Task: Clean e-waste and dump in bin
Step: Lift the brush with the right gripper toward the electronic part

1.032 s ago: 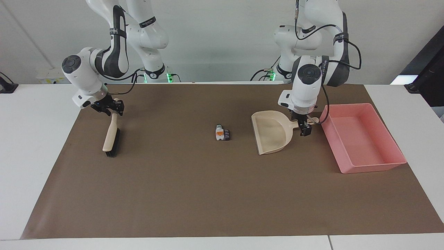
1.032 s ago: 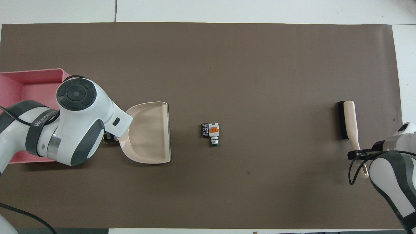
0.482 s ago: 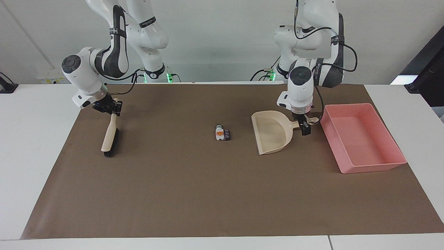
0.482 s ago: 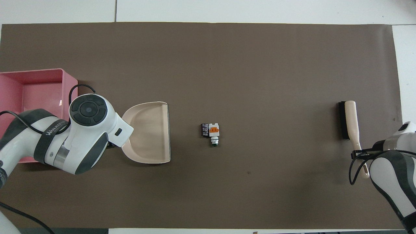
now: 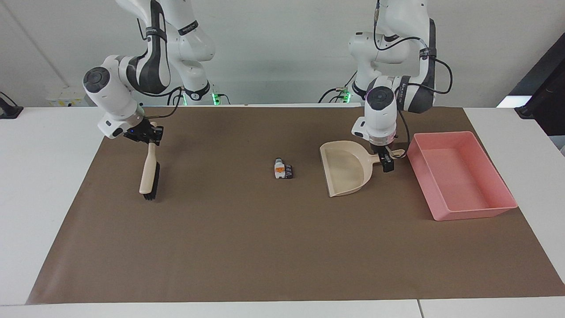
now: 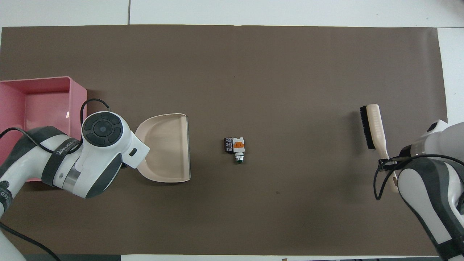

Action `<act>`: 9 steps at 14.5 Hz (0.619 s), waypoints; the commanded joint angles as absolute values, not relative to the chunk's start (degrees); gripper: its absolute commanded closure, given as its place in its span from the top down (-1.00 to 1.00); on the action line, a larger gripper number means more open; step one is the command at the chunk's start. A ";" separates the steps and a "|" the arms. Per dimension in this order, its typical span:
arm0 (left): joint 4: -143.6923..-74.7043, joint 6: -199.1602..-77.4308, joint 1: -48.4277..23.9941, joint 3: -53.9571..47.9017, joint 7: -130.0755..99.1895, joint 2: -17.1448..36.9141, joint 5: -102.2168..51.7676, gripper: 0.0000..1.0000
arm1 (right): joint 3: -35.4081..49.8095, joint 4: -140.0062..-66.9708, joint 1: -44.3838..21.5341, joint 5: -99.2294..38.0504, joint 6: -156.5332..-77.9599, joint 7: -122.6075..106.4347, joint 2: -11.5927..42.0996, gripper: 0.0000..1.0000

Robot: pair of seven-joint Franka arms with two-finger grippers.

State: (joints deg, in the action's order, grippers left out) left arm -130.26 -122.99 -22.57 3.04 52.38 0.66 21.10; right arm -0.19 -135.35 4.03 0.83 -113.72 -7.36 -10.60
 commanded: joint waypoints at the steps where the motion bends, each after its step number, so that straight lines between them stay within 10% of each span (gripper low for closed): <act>1: -133.33 -124.89 -22.41 3.16 51.42 -1.76 22.50 0.74 | 0.09 -132.63 -5.41 0.18 -109.00 5.21 -10.63 -1.00; 3: -133.33 -124.72 -22.41 3.08 51.42 -1.85 22.50 0.42 | 0.09 -132.80 -14.45 0.18 -108.55 17.17 -10.90 -1.00; 5: -132.98 -122.80 -22.85 3.08 51.94 -2.02 22.59 -0.99 | 0.09 -132.72 -20.71 0.26 -108.11 23.53 -10.64 -1.00; 9: -131.66 -121.55 -23.29 2.81 54.74 -1.85 22.59 -0.99 | 0.09 -130.79 -29.87 0.18 -109.07 34.26 -6.87 -1.00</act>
